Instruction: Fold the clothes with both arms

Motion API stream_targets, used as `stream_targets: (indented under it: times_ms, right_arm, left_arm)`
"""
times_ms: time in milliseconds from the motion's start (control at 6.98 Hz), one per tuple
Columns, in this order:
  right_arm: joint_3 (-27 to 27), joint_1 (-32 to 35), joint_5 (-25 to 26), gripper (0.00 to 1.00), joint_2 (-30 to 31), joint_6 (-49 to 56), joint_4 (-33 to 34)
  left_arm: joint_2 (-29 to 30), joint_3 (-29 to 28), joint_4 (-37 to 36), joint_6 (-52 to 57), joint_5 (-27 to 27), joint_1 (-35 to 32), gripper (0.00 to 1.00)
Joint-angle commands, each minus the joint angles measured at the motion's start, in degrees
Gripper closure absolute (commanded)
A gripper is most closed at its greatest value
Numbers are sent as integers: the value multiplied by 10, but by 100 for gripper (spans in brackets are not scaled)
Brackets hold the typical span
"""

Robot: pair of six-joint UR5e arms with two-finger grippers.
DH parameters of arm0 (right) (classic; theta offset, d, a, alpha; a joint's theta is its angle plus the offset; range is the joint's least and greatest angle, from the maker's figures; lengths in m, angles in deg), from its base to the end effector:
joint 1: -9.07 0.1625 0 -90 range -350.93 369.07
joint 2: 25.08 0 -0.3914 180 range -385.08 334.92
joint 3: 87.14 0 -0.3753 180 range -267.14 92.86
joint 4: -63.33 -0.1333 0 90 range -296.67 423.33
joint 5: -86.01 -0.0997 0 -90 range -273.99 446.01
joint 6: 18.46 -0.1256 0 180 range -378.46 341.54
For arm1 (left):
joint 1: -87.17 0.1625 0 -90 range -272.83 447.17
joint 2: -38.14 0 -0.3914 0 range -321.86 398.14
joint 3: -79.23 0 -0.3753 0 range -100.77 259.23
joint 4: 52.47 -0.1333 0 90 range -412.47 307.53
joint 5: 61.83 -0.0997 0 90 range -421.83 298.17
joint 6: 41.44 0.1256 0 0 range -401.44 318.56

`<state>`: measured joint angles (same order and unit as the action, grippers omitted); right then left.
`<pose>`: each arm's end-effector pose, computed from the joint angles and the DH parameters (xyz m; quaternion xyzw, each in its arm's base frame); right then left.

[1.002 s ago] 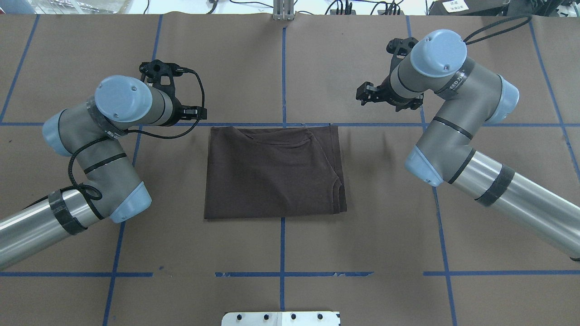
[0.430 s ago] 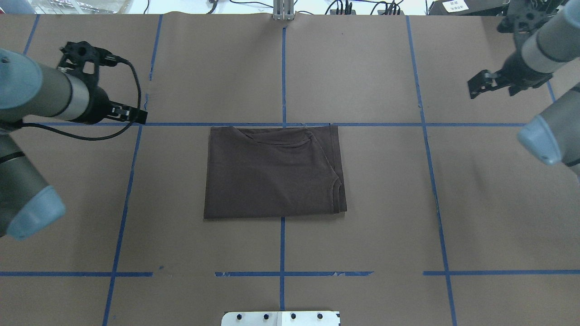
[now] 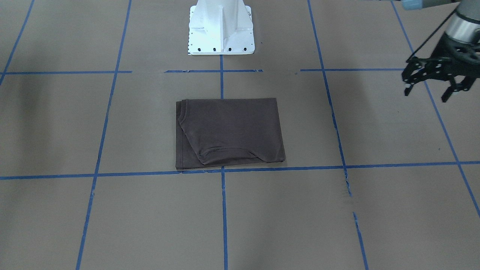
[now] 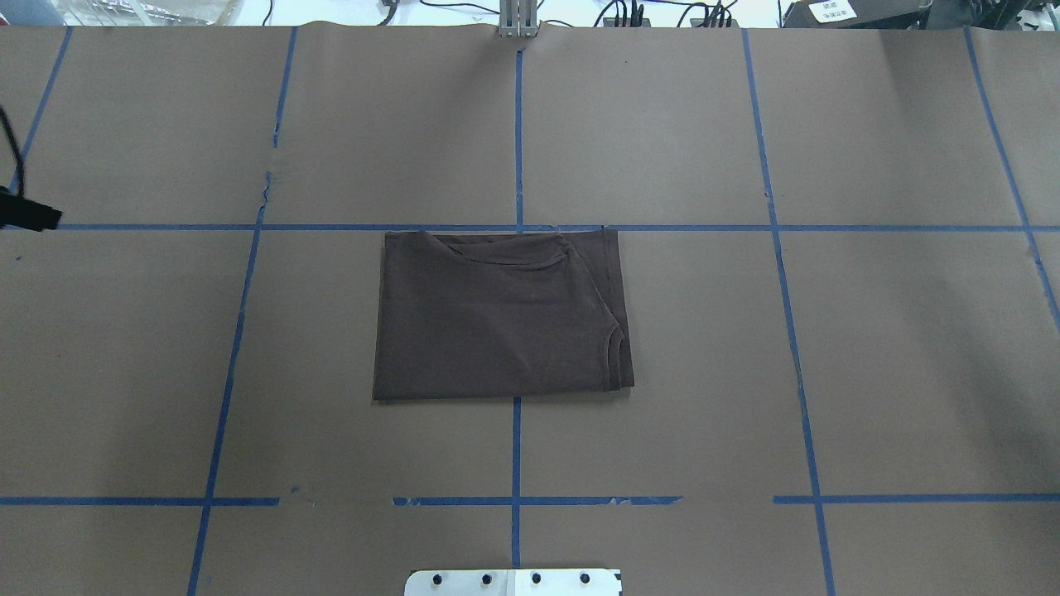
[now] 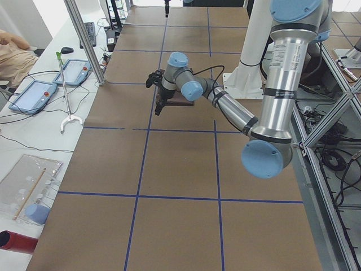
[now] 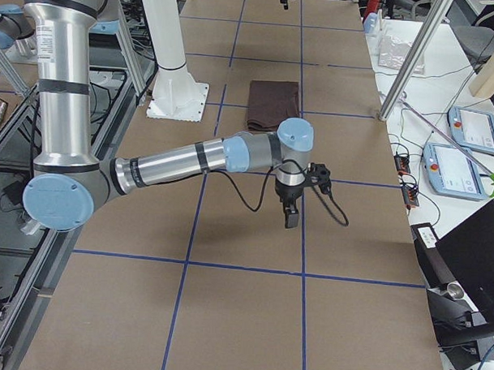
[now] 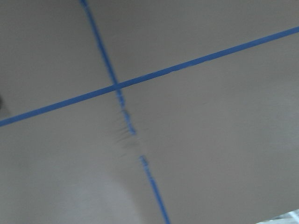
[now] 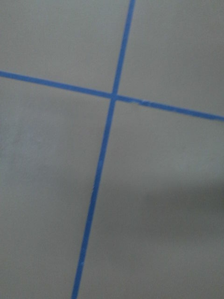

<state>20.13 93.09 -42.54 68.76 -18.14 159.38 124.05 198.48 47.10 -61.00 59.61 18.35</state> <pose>0.0078 -0.4536 0.5505 0.0444 -0.3320 -0.0730 0.9394 0.1011 -0.4485 0.4246 0.1793 0.3424 0.0938 0.9175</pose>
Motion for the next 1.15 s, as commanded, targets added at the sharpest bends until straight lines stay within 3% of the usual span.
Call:
stream_targets:
  times_ms: [0, 286, 573, 1002]
  right_arm:
    - [5, 51, -12, 0, 91, 46, 7]
    - [-1, 62, -46, 0, 115, 38, 7]
    - [0, 68, -63, 0, 120, 47, 8]
    - [7, 70, -50, 0, 126, 38, 6]
  left_arm:
    - [-59, -83, 6, 57, 118, -147, 0]
    - [-96, -130, -2, 216, 124, -196, 0]
    - [-121, -138, -3, 229, 116, -197, 0]
    - [-98, -150, 4, 229, 93, -192, 0]
